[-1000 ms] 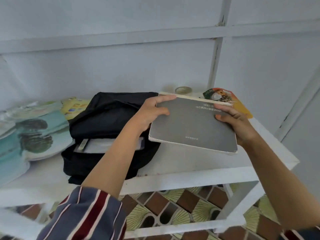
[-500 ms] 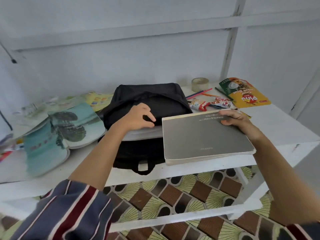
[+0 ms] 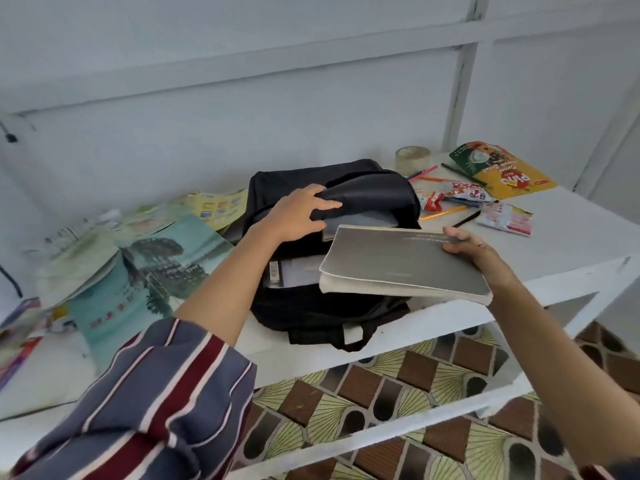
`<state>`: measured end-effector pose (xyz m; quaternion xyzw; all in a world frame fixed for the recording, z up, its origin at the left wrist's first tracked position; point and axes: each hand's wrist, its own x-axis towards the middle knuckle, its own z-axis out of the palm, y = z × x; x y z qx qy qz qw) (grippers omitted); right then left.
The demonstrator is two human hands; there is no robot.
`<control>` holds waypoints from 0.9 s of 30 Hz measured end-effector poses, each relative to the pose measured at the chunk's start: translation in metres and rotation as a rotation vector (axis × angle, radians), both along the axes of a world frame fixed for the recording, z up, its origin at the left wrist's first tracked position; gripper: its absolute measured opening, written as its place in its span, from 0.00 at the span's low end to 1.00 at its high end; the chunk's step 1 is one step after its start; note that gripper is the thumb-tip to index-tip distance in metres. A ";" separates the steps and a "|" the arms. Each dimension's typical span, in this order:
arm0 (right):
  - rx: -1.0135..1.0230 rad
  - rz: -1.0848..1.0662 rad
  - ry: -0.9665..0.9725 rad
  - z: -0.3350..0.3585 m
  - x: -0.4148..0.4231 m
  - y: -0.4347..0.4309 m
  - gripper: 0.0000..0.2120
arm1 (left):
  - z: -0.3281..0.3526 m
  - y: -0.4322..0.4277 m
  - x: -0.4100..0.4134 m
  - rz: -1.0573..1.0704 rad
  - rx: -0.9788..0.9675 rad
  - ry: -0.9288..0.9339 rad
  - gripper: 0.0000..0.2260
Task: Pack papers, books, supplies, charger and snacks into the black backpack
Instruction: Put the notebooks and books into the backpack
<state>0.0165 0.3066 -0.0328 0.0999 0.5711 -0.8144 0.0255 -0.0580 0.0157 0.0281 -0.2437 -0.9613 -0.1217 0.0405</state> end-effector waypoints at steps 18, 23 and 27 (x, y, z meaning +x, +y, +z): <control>0.559 0.213 -0.129 0.018 -0.024 -0.095 0.46 | 0.009 -0.002 -0.004 -0.002 0.130 0.001 0.21; 1.471 0.407 0.055 0.047 -0.019 -0.058 0.33 | 0.007 -0.005 -0.009 -0.008 0.164 -0.017 0.21; 1.656 0.630 0.552 0.026 -0.025 -0.081 0.31 | 0.006 -0.006 -0.014 -0.003 0.200 -0.041 0.22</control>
